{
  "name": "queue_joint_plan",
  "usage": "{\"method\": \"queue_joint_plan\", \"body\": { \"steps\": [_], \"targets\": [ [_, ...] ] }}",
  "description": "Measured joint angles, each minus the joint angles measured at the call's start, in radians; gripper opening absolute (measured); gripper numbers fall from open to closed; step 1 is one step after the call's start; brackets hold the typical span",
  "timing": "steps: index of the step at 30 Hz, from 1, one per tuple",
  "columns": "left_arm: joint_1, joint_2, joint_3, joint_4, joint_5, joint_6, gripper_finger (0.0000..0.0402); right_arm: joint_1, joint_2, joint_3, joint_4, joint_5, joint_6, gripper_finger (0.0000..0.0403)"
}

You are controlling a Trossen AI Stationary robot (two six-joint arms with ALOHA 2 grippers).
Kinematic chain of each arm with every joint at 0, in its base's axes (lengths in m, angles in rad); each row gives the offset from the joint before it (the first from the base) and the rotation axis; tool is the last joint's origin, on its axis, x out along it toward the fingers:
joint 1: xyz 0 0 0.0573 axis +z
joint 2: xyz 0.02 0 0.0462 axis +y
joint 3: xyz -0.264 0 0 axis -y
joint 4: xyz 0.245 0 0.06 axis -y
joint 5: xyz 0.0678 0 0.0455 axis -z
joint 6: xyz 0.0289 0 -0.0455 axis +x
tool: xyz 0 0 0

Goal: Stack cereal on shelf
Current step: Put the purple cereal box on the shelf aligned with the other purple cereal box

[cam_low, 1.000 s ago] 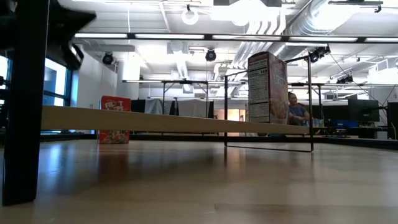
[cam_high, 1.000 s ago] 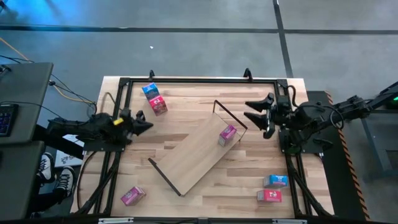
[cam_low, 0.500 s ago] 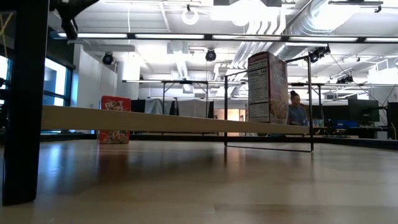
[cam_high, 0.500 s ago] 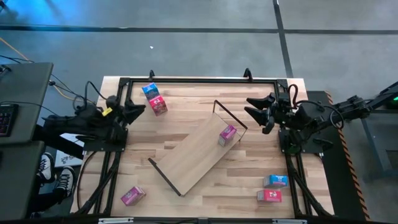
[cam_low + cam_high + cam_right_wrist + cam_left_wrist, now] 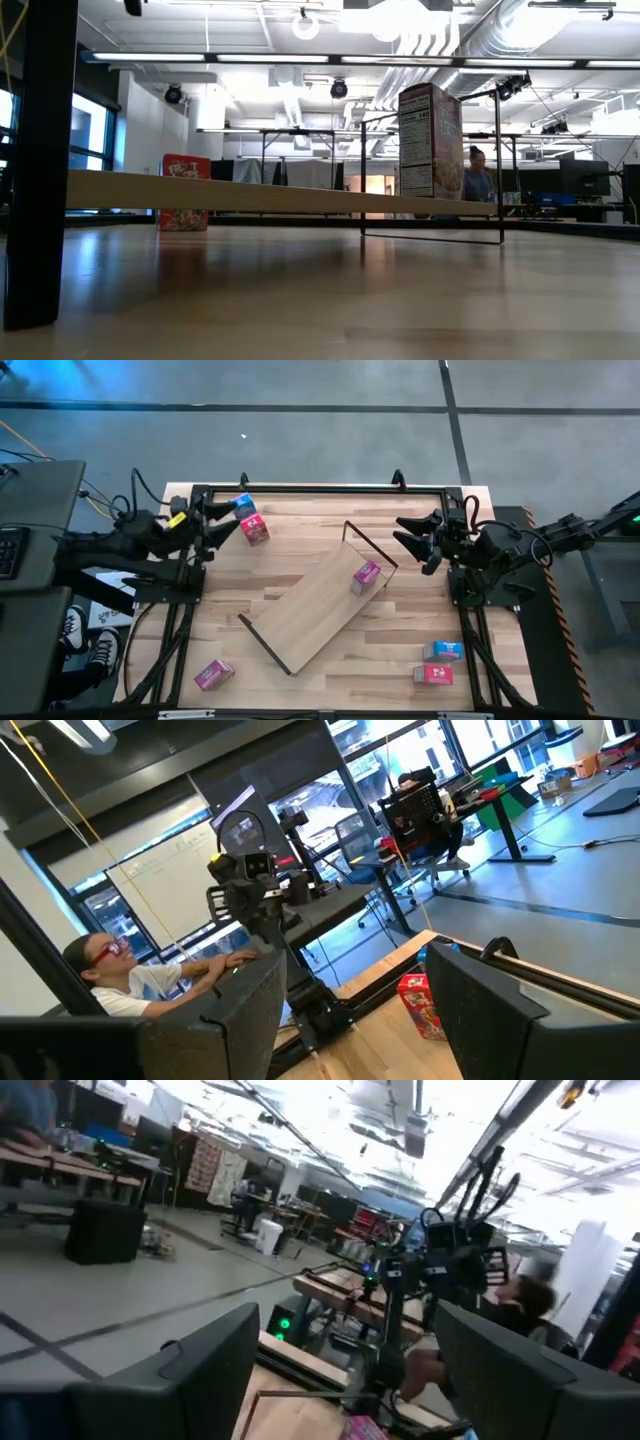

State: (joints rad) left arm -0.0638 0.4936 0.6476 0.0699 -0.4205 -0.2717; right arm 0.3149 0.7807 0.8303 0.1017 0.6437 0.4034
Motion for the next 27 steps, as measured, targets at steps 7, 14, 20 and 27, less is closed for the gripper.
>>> {"method": "queue_joint_plan", "body": {
  "steps": [7, 14, 20, 27],
  "targets": [
    [-0.005, 0.147, 0.199, -0.502, 0.097, -0.297, 0.0295, 0.000, 0.000, 0.000, -0.001, -0.015, 0.000, 0.0234],
    [-0.058, 0.338, 0.494, -0.973, 0.300, -0.442, 0.0295, 0.000, 0.000, 0.000, -0.040, -0.103, -0.011, 0.0234],
    [-0.181, 0.485, 0.708, -1.294, 0.328, -0.678, 0.0296, 0.000, 0.000, 0.000, -0.106, -0.159, -0.011, 0.0234],
    [-0.426, 0.687, 0.836, -1.566, 0.369, -0.964, 0.0296, 0.000, -0.001, 0.000, -0.186, -0.184, 0.035, 0.0234]
  ]
}}
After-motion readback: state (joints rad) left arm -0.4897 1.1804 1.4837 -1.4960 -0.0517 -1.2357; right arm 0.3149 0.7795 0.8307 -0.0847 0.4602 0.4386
